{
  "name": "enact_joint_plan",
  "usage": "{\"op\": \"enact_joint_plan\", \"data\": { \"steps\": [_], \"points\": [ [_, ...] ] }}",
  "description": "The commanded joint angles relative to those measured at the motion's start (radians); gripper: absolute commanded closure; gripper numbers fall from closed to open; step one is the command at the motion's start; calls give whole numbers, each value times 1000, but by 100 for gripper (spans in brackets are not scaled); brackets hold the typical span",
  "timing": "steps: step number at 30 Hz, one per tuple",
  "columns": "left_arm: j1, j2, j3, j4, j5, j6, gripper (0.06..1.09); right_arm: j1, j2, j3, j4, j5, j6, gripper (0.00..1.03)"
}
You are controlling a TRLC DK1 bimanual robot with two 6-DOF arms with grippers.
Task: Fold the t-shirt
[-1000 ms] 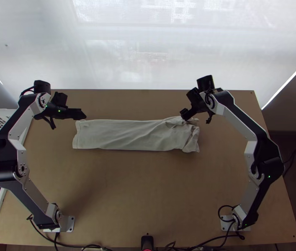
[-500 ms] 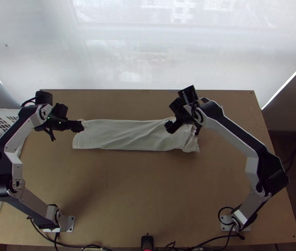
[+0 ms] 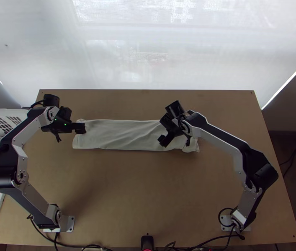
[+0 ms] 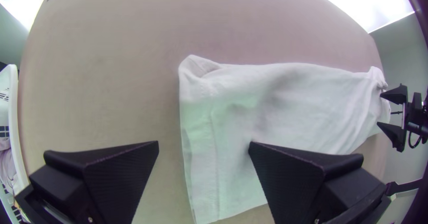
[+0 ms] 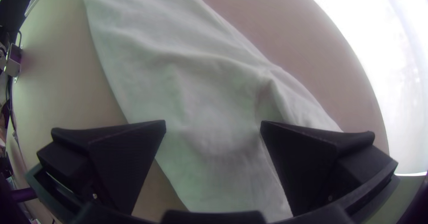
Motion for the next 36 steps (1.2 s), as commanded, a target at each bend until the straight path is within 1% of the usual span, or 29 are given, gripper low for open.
{"op": "enact_joint_plan", "data": {
  "steps": [1, 8, 9, 11, 13, 14, 15, 18, 20, 22, 27, 30, 36],
  "points": [
    [-34, 57, 38, -21, -5, -19, 11, -17, 61, -6, 25, 0, -11, 4],
    [-48, 106, 56, -69, -5, -25, 12, -29, 72, -1, 29, 0, -11, 4],
    [-53, 112, 56, -75, -5, -25, 15, -31, 72, -1, 31, 0, -11, 4],
    [-57, 123, 56, -83, -4, -25, 18, -34, 72, 1, 31, 0, -11, 4],
    [-60, 132, 56, -89, 10, -20, 29, -37, 72, 4, 31, 0, -11, 4],
    [-62, 134, 56, -92, 30, -20, 35, -38, 72, 5, 31, 0, -11, 4],
    [-63, 135, 56, -95, 49, -19, 43, -40, 72, 7, 31, 0, -11, 4],
    [-65, 132, 58, -92, 85, -17, 78, -41, 74, 7, 31, 0, -11, 4],
    [-71, 123, 58, -84, 95, -13, 97, -43, 75, 7, 32, 0, -11, 4],
    [-73, 112, 58, -81, 130, -8, 99, -43, 78, 7, 32, 0, -11, 4],
    [-94, 62, 73, -75, 171, 13, 105, -45, 87, 5, 34, 0, -12, 4],
    [-115, 35, 111, -98, 190, 12, 105, -48, 98, 2, 35, 0, -12, 4],
    [-137, 5, 231, -156, 266, -4, 105, -48, 118, -3, 37, 0, -15, 4]
  ]
}}
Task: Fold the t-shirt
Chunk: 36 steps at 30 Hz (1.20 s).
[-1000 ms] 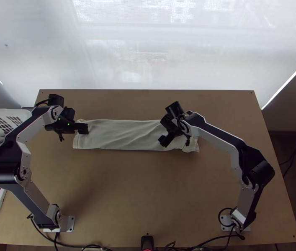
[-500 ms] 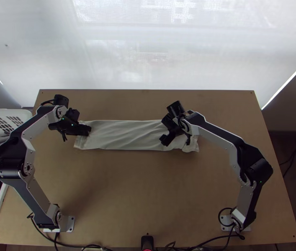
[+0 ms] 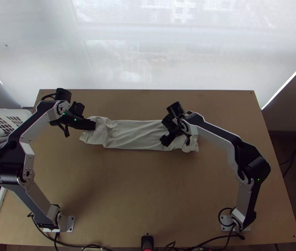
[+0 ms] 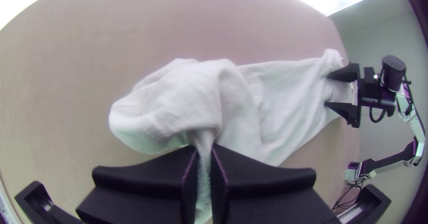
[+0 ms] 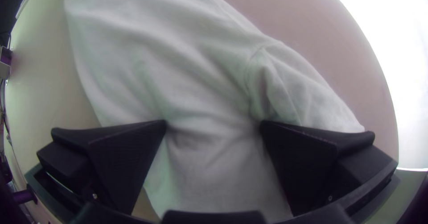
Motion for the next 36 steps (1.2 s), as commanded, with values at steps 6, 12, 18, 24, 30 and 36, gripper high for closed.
{"op": "enact_joint_plan", "data": {
  "steps": [6, 12, 18, 24, 30, 36],
  "points": [
    [-40, -43, 219, -88, 194, -35, 105, 0, 30, -4, 0, 0, -3, 4],
    [-92, -42, 300, -88, 284, -50, 105, -6, 22, 2, -1, 0, -4, 4],
    [-160, -3, 377, -83, 300, -56, 105, -17, -71, 37, -27, -1, 20, 4],
    [-227, 29, 419, -53, 313, -70, 105, -74, -189, 123, -156, -29, 43, 4],
    [-321, 53, 466, 3, 312, -106, 105, -163, -318, 152, -257, -43, 42, 4],
    [-437, 82, 481, 73, 306, -116, 105, -269, -450, 94, -293, -43, 43, 4]
  ]
}}
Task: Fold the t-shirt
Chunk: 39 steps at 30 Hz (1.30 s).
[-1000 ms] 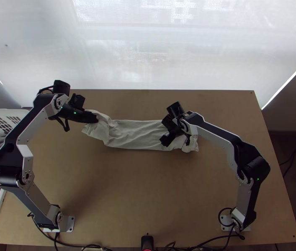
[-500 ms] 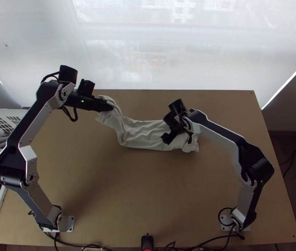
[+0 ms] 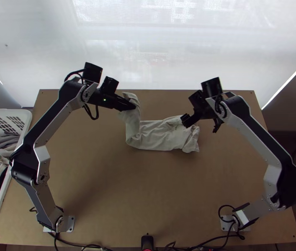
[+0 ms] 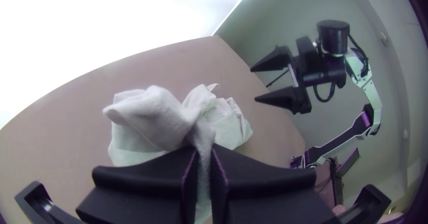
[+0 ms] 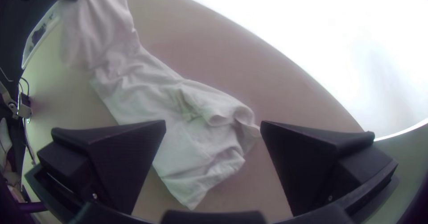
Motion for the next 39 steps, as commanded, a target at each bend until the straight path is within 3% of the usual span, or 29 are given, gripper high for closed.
{"op": "enact_joint_plan", "data": {
  "steps": [1, 7, 14, 23, 37, 38, 39],
  "points": [
    [-137, 37, 29, 83, -14, -13, 105, -117, -160, -54, -51, -6, 6, 4],
    [-250, 105, 44, 195, -83, -12, 105, -163, -281, -215, -51, -5, 18, 4],
    [-310, 241, 149, 221, -128, -10, 105, -197, -369, -342, -52, -5, 26, 4],
    [-350, 430, 374, 229, -157, -27, 105, -203, -398, -403, -63, -5, 27, 4],
    [-393, 525, 393, 278, -187, -27, 105, -203, -404, -436, -63, -6, 29, 4],
    [-399, 527, 393, 283, -187, -27, 96, -203, -404, -437, -63, -6, 29, 4],
    [-403, 525, 393, 278, -187, -27, 77, -203, -404, -439, -63, -5, 27, 4]
  ]
}}
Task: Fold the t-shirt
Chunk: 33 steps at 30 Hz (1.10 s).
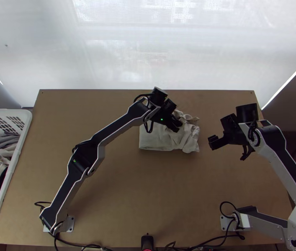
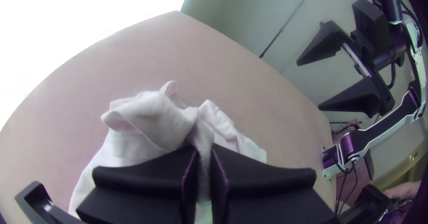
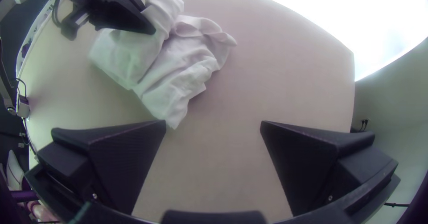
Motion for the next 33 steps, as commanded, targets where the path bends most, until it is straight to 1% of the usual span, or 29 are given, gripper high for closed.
{"op": "enact_joint_plan", "data": {
  "steps": [1, 2, 3, 8, 11, 14, 15, 17, 19, 22, 24, 29, 33],
  "points": [
    [-33, 27, 20, 8, -8, 1, 52, 3, -2, -13, 0, 1, -5, 4],
    [-36, 17, 20, -7, -8, 6, 22, 4, -1, -13, 2, 1, -8, 4],
    [-37, 4, 18, -25, -8, 15, 9, 6, 1, -13, 6, 1, -11, 4],
    [10, -124, 7, -145, -8, 38, 10, 20, 44, 7, 55, 1, -29, 4],
    [85, -222, -54, -225, -8, 74, 10, 50, 99, 56, 101, 1, -31, 4],
    [171, -237, -82, -409, -8, 153, 10, 105, 186, 147, 134, 1, -23, 4],
    [200, -240, -109, -435, -6, 159, 10, 132, 226, 186, 141, -1, -19, 4],
    [251, -274, -203, -435, -5, 172, 10, 191, 305, 279, 150, -1, -13, 4],
    [280, -309, -296, -400, -6, 189, 10, 245, 386, 371, 152, 1, -11, 4],
    [288, -329, -379, -352, -8, 190, 10, 314, 490, 447, 152, -1, -13, 4],
    [280, -320, -399, -340, -11, 190, 10, 346, 533, 444, 175, 1, -14, 4],
    [234, -285, -399, -317, -46, 187, 10, 394, 573, 355, 256, -1, -13, 4],
    [211, -291, -402, -323, -52, 179, 10, 449, 616, 352, 287, -1, 1, 4]
  ]
}}
